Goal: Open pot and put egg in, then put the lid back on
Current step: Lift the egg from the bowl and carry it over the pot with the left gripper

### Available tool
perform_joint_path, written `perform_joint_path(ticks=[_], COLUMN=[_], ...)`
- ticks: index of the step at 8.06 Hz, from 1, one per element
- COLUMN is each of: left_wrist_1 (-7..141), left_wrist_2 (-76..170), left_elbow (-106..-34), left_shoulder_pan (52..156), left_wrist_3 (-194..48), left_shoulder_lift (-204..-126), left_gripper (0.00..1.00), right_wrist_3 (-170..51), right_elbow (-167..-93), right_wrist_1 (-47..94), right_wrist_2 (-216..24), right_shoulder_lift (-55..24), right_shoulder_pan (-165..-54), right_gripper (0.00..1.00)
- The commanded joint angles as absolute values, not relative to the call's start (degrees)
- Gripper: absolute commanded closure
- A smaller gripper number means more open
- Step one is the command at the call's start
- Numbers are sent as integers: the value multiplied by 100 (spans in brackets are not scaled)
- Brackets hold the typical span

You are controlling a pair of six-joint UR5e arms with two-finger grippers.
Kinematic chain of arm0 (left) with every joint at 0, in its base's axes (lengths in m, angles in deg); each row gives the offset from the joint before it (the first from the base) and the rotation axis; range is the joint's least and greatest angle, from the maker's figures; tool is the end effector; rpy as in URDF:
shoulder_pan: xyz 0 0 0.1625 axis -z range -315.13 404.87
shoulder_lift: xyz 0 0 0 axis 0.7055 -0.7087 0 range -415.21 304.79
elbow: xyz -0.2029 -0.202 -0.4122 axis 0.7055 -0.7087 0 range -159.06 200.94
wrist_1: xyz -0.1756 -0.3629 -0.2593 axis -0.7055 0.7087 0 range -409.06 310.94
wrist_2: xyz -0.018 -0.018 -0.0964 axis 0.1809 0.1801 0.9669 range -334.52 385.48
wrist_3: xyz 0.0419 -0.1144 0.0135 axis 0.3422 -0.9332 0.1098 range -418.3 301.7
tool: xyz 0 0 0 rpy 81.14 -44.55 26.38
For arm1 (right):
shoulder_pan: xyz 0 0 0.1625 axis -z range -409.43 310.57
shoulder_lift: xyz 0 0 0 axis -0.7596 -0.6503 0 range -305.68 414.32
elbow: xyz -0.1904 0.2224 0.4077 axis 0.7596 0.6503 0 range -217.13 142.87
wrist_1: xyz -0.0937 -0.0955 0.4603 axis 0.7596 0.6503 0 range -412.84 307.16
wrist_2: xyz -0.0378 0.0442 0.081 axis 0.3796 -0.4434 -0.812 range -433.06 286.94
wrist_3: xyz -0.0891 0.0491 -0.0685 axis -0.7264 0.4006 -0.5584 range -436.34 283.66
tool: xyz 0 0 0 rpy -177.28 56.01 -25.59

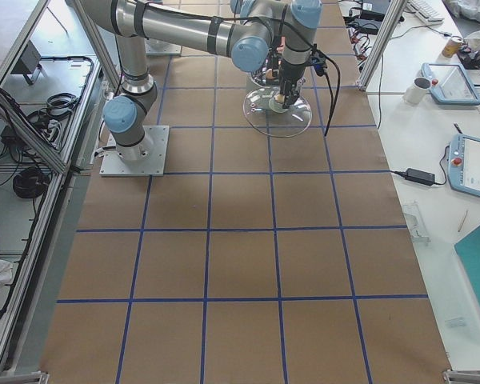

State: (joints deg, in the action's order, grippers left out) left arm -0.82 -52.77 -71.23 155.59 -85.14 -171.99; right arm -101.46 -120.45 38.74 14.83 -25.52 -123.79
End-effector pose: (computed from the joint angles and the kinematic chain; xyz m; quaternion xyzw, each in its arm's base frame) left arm -0.4144 -0.6481 0.2928 0.0414 -0.9877 0.0605 0.1379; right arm -0.0409 -0.6570 0.5028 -0.0823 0.9963 0.0092 0.0230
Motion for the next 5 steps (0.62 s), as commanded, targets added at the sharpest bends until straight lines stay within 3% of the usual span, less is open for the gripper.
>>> perform_joint_path(ticks=[1,3,4,5], left_wrist_1=[-81,-63,-63,-63], left_wrist_2=[-5309,-5309,-5309,-5309], left_elbow=[-7169,-7187,-7187,-7187], left_shoulder_pan=[15597,15597,15605,15606], left_wrist_3=[-8501,-8493,-8493,-8502], left_shoulder_lift=[-17369,-17395,-17395,-17387], left_gripper=[87,86,80,57], right_wrist_3=[-10130,-10104,-10104,-10077], right_elbow=[-12037,-12045,-12037,-12045], right_wrist_1=[3874,3866,3865,3865], right_wrist_2=[1447,1447,1447,1430], right_shoulder_lift=[-2584,-2593,-2593,-2602], right_shoulder_pan=[-12379,-12379,-12379,-12379], right_gripper=[100,100,100,100])
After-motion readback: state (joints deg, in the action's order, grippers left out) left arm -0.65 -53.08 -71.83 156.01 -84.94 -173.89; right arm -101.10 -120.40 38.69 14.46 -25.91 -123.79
